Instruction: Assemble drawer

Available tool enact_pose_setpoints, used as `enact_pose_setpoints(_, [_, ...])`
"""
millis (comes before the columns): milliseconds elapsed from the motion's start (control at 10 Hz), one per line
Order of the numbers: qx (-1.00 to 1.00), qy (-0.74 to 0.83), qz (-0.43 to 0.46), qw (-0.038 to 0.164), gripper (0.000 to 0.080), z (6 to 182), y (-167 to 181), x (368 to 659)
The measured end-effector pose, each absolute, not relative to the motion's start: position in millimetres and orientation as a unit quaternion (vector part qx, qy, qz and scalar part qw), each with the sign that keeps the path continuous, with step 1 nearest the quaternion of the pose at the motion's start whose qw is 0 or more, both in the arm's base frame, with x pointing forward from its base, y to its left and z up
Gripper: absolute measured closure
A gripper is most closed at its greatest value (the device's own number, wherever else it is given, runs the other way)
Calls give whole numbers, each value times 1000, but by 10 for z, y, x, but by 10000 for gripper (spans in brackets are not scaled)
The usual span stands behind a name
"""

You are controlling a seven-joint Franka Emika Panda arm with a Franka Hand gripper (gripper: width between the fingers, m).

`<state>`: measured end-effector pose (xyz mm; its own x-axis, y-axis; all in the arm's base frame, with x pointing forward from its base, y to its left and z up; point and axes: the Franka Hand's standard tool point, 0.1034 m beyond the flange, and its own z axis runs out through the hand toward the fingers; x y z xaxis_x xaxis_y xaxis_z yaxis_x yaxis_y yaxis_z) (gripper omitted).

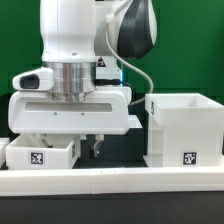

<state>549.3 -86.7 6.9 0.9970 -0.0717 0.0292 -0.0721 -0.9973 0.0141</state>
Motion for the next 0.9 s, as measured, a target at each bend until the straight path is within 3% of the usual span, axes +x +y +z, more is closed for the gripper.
enact_pose_setpoints(600, [999, -31, 12, 5, 172, 63, -804, 5465])
enact_pose_setpoints(800, [999, -31, 11, 5, 527, 55, -804, 5460])
enact_pose_setpoints(900, [999, -31, 11, 5, 527, 54, -804, 5459])
